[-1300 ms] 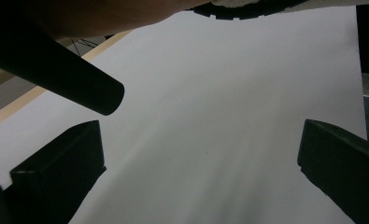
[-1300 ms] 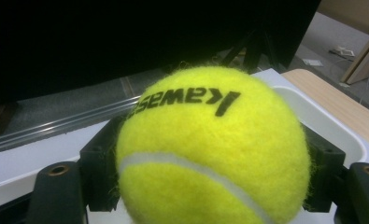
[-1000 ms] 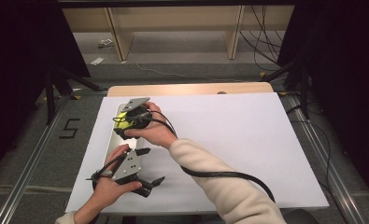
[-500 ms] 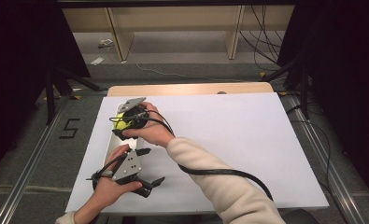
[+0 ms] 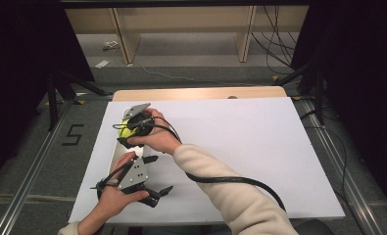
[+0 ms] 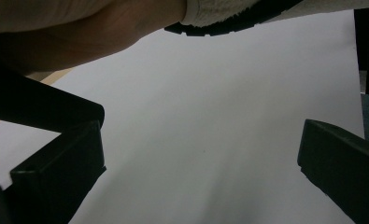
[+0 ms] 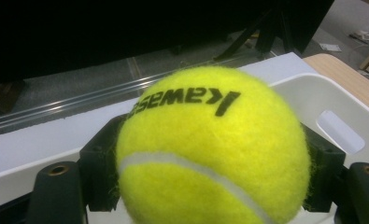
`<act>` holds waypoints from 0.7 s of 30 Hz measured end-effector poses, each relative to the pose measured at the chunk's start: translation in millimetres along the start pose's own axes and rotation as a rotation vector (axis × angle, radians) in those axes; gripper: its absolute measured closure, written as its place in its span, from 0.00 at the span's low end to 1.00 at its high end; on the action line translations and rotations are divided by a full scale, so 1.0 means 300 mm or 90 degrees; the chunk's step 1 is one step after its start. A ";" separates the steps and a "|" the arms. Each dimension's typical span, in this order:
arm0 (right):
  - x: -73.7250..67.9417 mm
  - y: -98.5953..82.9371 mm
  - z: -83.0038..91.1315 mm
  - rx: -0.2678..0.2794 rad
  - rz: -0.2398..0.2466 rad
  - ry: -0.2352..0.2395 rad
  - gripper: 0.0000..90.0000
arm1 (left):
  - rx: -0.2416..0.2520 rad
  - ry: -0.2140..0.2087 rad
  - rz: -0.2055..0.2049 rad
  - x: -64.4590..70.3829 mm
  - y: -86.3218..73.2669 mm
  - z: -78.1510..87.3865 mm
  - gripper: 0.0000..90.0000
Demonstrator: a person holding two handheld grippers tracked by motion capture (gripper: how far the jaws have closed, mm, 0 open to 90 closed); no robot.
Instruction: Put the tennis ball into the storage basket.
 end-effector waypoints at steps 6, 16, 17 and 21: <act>0.001 -0.005 -0.010 -0.002 0.003 -0.001 0.29 | 0.000 0.000 0.001 0.000 0.000 0.000 0.00; 0.001 -0.016 -0.023 -0.014 -0.005 0.002 0.29 | 0.000 -0.003 -0.001 0.002 0.000 -0.001 0.00; 0.001 -0.016 -0.025 -0.011 -0.006 0.001 0.29 | 0.000 -0.003 -0.001 0.003 0.000 -0.001 0.00; 0.000 -0.016 -0.030 -0.013 -0.006 0.002 0.29 | 0.000 -0.003 0.000 0.003 0.000 -0.001 0.00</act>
Point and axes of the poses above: each handheld gripper's, and its own axes: z roughly backward along the jaws, y roughly out of its top, x roughly to its right, the point moved 6 cm from there along -z, roughly forward along the jaws, and after that the axes turned 2 degrees about x, right-handed, at the moved point
